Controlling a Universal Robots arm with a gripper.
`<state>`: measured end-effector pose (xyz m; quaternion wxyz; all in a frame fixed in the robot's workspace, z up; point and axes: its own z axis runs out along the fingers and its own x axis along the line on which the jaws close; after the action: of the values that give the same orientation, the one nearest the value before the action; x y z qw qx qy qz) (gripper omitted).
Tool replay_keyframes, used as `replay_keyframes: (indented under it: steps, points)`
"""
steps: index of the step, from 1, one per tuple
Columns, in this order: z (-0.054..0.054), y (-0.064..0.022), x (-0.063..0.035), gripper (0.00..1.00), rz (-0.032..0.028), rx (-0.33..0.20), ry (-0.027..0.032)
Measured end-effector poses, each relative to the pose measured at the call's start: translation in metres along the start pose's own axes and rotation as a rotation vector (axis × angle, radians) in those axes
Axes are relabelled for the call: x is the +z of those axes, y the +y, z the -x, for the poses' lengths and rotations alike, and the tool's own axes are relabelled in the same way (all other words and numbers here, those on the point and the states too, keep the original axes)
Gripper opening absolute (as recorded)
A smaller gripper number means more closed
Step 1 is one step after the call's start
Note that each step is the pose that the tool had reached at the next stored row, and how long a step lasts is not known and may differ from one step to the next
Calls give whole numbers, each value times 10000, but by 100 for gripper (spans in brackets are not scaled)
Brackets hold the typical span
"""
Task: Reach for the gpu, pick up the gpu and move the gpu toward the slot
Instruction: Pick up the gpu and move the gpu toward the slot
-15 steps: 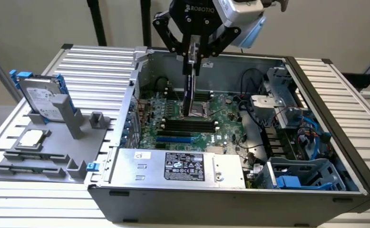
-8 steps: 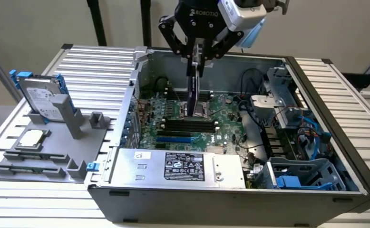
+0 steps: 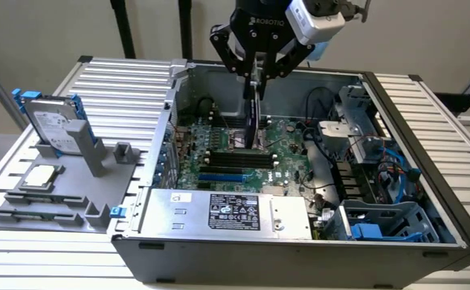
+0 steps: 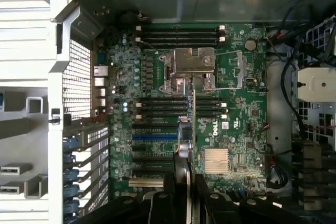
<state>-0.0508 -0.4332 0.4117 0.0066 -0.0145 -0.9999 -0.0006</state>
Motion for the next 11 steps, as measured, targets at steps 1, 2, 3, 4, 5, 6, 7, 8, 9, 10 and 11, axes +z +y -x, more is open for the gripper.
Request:
replay_keyframes:
  steps: [1, 2, 3, 4, 5, 6, 7, 8, 9, 10, 11]
  points:
    - [22, 4, 7, 26, 0, -15, 0]
    - [45, 7, 13, 26, 0, -29, -1]
    - [69, 10, 20, 26, 1, -45, 0]
    - [90, 11, 24, 26, 1, -64, 0]
    - [112, 13, 25, 26, 2, -84, 1]
    - [133, 13, 25, 26, 0, -101, 9]
    - [147, 13, 24, 26, -3, -117, 25]
    - [150, 13, 24, 26, -3, -122, 43]
    - [150, 13, 24, 26, -2, -121, 44]
    - [150, 14, 25, 26, -2, -120, 45]
    - [150, 14, 25, 26, -1, -121, 45]
